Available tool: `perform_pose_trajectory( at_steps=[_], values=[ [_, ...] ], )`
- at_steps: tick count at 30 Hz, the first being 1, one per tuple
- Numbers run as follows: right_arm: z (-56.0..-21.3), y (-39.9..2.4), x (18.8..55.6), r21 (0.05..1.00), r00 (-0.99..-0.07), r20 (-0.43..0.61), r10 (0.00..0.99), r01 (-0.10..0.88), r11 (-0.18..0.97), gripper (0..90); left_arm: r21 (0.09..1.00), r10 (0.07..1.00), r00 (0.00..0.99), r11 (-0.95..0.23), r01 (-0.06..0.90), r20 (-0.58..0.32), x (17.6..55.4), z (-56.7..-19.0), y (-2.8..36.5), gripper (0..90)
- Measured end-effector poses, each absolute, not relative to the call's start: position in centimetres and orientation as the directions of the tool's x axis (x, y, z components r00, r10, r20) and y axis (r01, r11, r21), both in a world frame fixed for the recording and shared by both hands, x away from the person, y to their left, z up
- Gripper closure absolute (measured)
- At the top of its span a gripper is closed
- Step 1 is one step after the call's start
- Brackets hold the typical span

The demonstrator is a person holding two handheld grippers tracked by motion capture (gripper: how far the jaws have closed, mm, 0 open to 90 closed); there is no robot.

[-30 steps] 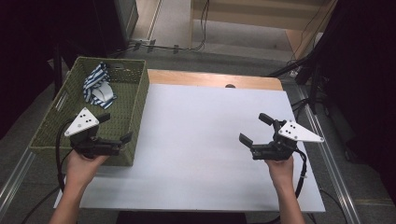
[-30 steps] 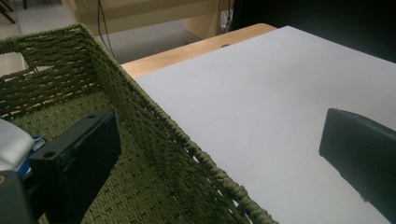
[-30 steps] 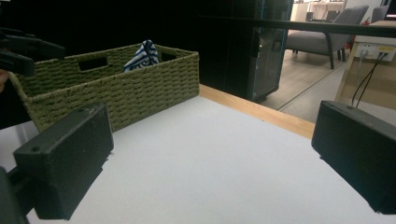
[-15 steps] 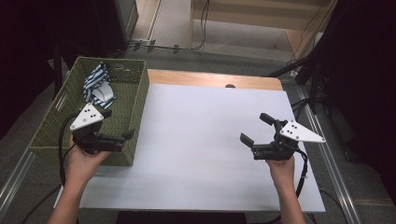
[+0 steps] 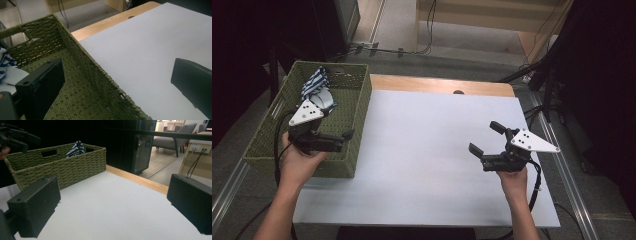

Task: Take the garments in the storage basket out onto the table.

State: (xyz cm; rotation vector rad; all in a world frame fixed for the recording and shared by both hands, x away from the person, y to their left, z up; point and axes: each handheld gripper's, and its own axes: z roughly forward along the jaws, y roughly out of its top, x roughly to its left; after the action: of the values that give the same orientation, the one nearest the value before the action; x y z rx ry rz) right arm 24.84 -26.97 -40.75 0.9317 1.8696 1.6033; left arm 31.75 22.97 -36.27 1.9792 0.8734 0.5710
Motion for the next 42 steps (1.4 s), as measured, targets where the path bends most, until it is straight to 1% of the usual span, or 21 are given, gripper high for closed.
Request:
perform_pose_trajectory(
  at_steps=[8, 13, 23, 30, 36, 42],
  values=[
    [-40.8, -26.9, 24.9, 0.981, -0.638, 0.06, 0.768, 0.18, 0.073, 0.0, 0.838, 0.775, 0.628, -0.388, 0.384, 0.071, 32.9, -35.9, 23.4, 0.0],
    [-40.8, -26.9, 24.9, 0.981, -0.637, 0.059, 0.769, 0.181, 0.074, 0.0, 0.833, 0.785, 0.616, -0.38, 0.403, 0.061, 33.9, -35.9, 24.0, 0.0],
    [-40.9, -26.8, 24.9, 0.98, -0.638, 0.06, 0.768, 0.185, 0.077, 0.0, 0.8, 0.814, 0.576, -0.394, 0.453, 0.075, 36.2, -36.2, 25.0, 0.0],
    [-40.9, -26.7, 24.9, 0.98, -0.637, 0.049, 0.769, 0.18, 0.087, 0.0, 0.78, 0.825, 0.561, -0.394, 0.486, 0.067, 37.6, -36.1, 25.4, 0.0],
    [-40.9, -26.8, 24.9, 0.98, -0.634, 0.049, 0.772, 0.179, 0.084, 0.0, 0.737, 0.84, 0.532, -0.427, 0.525, 0.108, 39.5, -36.1, 25.5, 0.0],
    [-40.9, -26.8, 25.0, 0.98, -0.636, 0.047, 0.77, 0.177, 0.086, 0.0, 0.71, 0.863, 0.492, -0.42, 0.565, 0.119, 41.1, -36.2, 25.9, 0.0]
  ],
)
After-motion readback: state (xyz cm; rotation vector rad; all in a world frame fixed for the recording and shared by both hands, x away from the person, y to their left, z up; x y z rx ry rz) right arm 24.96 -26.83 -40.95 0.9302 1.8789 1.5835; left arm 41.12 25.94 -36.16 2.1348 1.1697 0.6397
